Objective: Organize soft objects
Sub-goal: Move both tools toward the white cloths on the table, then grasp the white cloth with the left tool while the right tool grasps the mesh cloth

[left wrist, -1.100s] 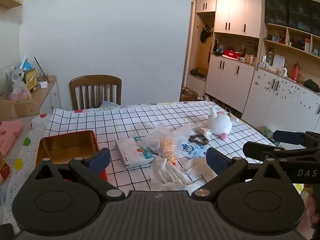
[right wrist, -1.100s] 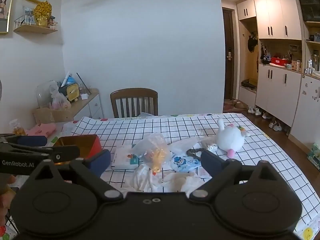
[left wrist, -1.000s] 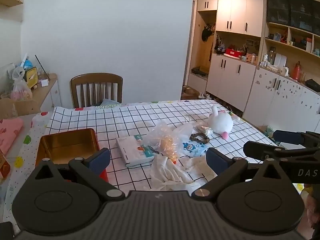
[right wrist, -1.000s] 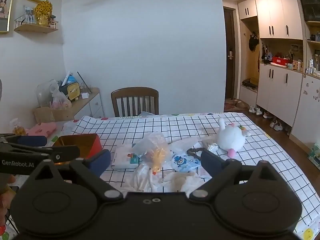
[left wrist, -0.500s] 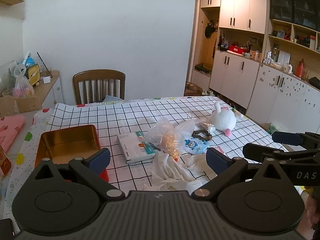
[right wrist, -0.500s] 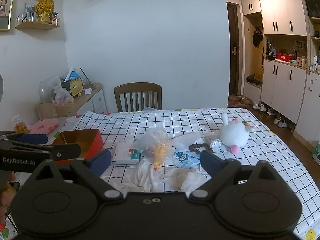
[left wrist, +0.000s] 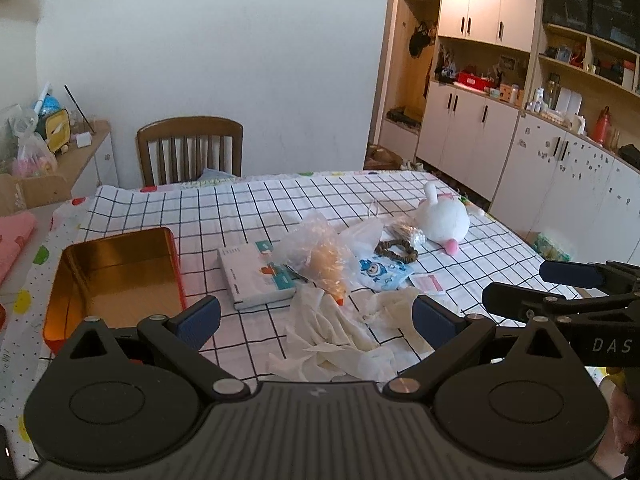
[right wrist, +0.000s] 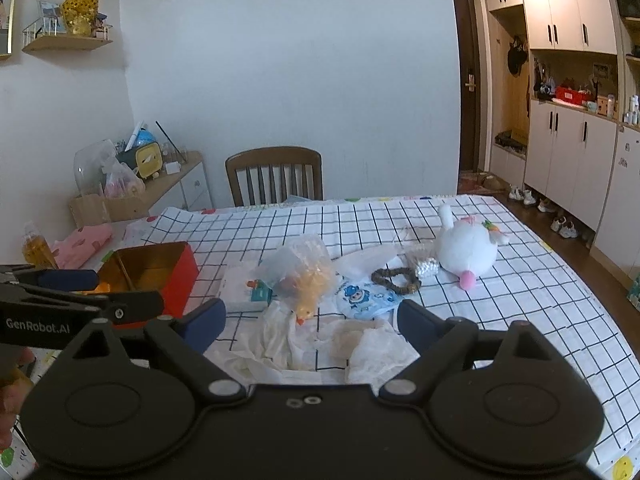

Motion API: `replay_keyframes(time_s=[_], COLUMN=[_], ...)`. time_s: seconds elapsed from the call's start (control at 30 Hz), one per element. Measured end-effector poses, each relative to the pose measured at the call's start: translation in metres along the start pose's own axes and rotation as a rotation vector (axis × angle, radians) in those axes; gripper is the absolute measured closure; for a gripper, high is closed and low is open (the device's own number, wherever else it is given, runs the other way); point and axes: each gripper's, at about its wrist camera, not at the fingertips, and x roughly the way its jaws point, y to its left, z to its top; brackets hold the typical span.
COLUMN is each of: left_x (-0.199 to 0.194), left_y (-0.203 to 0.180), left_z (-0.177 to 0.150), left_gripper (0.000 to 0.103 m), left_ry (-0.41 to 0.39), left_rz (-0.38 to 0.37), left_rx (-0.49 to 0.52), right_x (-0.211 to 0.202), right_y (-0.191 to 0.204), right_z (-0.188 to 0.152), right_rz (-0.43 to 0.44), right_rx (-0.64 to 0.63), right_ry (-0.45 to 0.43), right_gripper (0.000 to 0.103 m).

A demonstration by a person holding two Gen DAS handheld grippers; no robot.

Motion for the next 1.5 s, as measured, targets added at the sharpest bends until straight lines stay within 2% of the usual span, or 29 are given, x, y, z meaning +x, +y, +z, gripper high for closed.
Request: replay_keyframes(time_s=[0.47,0.77,0.93,1.07,1.27,1.5], left_x=[0.055,0.111,0.137,0.158,0.184,0.199], left_y=[-0.016,-0.029,-0.023,-0.021,-0.023,-0.026], left_z=[0.002,-0.021,-0.026,-0.03,-0.036,-0.04], left_gripper=[0.0,0.0,0.001,0.0,0.001,0.002], left_ry=[0.095,0.249,0.302,0.357,0.387,0.4], left_rz=[0.019,0.042,0.079,0.053,0.081,0.1], left_rx=[-0.036,-0.012,-0.026,-0.039,-0.007,0.013], right_x=[0.041,0.085,0.111,0.129,0.151,0.169], right_y=[-0.044,-0.068,-0.081,-0.085,-0.087,-0.086], right_z=[-0.008,-0.02,-0.027,-0.032,-0.042,-0.052], right_rz=[0.02,0.041,0.058,0.079,0.081,0.102], right_rx=[0.017,0.004,0.004,-0.027,-0.099,-0.157], right_ry=[0.142,0.291,0.356,0.412,0.479,0.533], right_gripper=[0.011,0.011,0.011,0.011,0.011,0.021])
